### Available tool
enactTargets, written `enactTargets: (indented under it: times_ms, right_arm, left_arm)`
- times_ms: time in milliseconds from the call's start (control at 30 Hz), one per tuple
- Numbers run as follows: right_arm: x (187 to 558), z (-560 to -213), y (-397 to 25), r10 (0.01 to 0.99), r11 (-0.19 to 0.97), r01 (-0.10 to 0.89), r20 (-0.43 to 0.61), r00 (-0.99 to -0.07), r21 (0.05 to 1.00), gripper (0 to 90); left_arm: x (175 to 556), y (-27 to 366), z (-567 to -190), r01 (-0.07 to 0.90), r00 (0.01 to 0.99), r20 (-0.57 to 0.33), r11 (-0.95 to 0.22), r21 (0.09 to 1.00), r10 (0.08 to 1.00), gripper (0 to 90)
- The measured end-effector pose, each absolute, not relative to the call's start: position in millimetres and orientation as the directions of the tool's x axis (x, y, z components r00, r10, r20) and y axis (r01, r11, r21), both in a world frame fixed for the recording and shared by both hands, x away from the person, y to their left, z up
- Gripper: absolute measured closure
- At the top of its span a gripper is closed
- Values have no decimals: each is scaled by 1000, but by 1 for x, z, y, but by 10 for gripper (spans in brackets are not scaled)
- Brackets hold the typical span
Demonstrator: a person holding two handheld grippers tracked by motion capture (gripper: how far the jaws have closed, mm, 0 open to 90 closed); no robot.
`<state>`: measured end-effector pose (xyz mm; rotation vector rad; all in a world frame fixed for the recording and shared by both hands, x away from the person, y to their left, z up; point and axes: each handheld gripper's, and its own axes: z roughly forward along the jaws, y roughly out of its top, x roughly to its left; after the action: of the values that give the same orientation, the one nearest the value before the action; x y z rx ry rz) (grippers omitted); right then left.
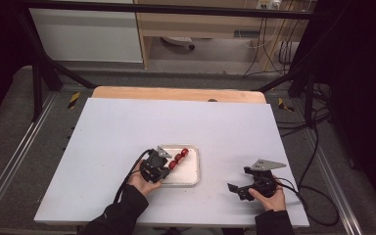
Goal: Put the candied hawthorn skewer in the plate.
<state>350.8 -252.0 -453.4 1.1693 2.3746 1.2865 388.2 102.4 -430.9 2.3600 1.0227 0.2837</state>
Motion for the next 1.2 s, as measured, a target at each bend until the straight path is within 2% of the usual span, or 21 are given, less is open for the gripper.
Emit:
enactTargets:
  times_ms: [167, 333, 567, 767, 833, 1000, 1200]
  right_arm:
    - [351, -453, -252, 721, 312, 551, 185, -668, 774, 15]
    - [350, -453, -252, 723, 306, 553, 188, -665, 775, 15]
    - [351, -452, -253, 724, 302, 548, 187, -664, 780, 13]
    - [350, -452, -253, 725, 303, 551, 187, -663, 778, 11]
    - [351, -452, -253, 725, 304, 552, 187, -663, 777, 10]
    - [350, -452, -253, 726, 304, 554, 187, -661, 775, 8]
    - [350, -452, -253, 729, 299, 559, 193, -657, 773, 7]
  left_arm:
    - [387, 104, -431, 603, 695, -23, -564, 564, 719, 867]
    - [386, 111, -428, 582, 708, -28, -560, 590, 706, 794]
    - [381, 128, -417, 515, 741, -11, -557, 652, 671, 514]
    - [380, 151, -414, 503, 765, -46, -550, 667, 642, 230]
    - [379, 161, -415, 525, 756, -79, -529, 667, 650, 166]
    - [374, 183, -419, 534, 735, -81, -501, 681, 673, 97]
    - [364, 216, -429, 539, 710, -102, -444, 716, 697, 86]
